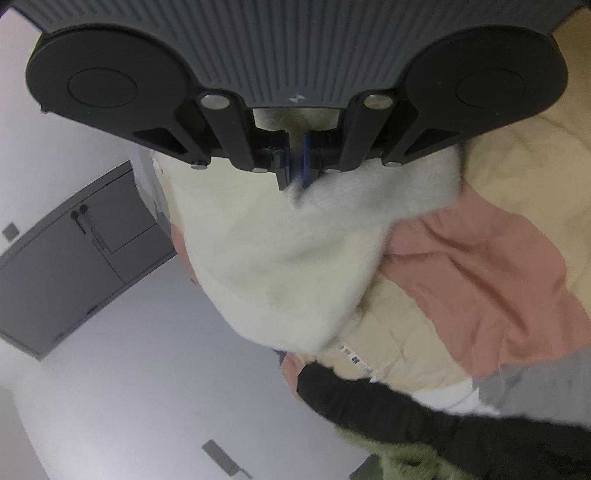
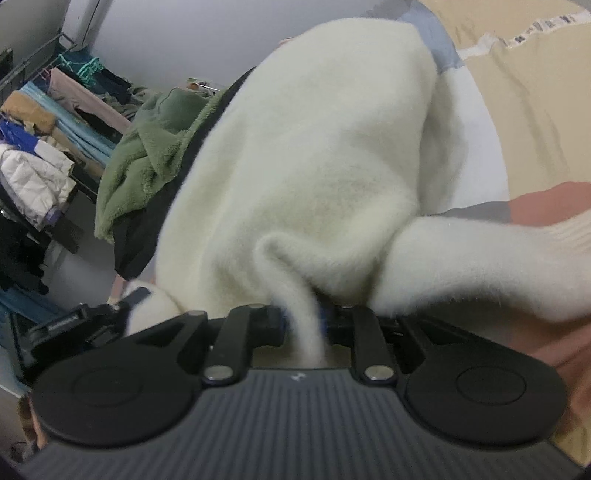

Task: Fold large clothes
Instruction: 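Lift the blanket edges high with both grippers, shaking it out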

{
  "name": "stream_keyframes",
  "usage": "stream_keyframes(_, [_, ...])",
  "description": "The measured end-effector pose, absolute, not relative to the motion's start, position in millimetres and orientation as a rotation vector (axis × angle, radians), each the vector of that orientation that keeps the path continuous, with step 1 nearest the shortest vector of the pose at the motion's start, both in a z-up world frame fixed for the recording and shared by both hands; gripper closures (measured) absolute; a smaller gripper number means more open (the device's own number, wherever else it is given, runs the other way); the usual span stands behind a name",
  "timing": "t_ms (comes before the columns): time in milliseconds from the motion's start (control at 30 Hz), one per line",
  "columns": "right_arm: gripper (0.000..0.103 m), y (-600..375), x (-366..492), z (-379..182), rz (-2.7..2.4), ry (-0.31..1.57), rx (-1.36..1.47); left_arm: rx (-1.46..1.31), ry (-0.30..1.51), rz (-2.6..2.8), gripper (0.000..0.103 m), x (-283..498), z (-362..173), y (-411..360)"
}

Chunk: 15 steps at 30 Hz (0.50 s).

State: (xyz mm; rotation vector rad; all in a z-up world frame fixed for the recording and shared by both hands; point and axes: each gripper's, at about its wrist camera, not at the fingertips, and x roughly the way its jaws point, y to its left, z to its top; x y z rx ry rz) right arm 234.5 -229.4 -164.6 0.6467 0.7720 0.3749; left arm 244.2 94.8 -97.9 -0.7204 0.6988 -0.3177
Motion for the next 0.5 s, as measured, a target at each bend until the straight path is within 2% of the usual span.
stream_keyframes(100, [0.08,-228.6,226.3,-158.9,0.379,0.766,0.643,-0.772,0.71,-0.332,0.092,244.8,-99.0,97.8])
stream_keyframes(133, [0.077,-229.5,221.5,-156.6,0.375,0.767,0.645,-0.794,0.719,-0.349,0.085,242.2,-97.4,98.9])
stream_keyframes(167, [0.07,-230.5,218.3,-154.5,0.372,0.767,0.648,-0.821,0.721,-0.366,0.073,240.1,-97.3,100.6])
stream_keyframes(200, [0.065,-230.1,211.5,-151.3,0.371,0.763,0.651,-0.858,0.714,-0.384,0.066,235.5,-97.0,102.5])
stream_keyframes(267, [0.027,-232.4,199.4,-146.3,0.386,0.744,0.667,-0.927,0.7,-0.409,0.042,225.7,-96.3,104.3])
stream_keyframes(300, [0.021,-233.6,191.1,-143.2,0.388,0.73,0.679,-0.944,0.697,-0.414,0.038,219.6,-94.5,103.8])
stream_keyframes(367, [0.02,-238.0,176.0,-138.9,0.372,0.709,0.688,-0.949,0.699,-0.418,0.03,208.4,-90.0,100.2])
stream_keyframes(500, [0.02,-246.3,157.0,-138.5,0.314,0.695,0.743,-0.907,0.747,-0.4,0.027,191.6,-86.5,91.3])
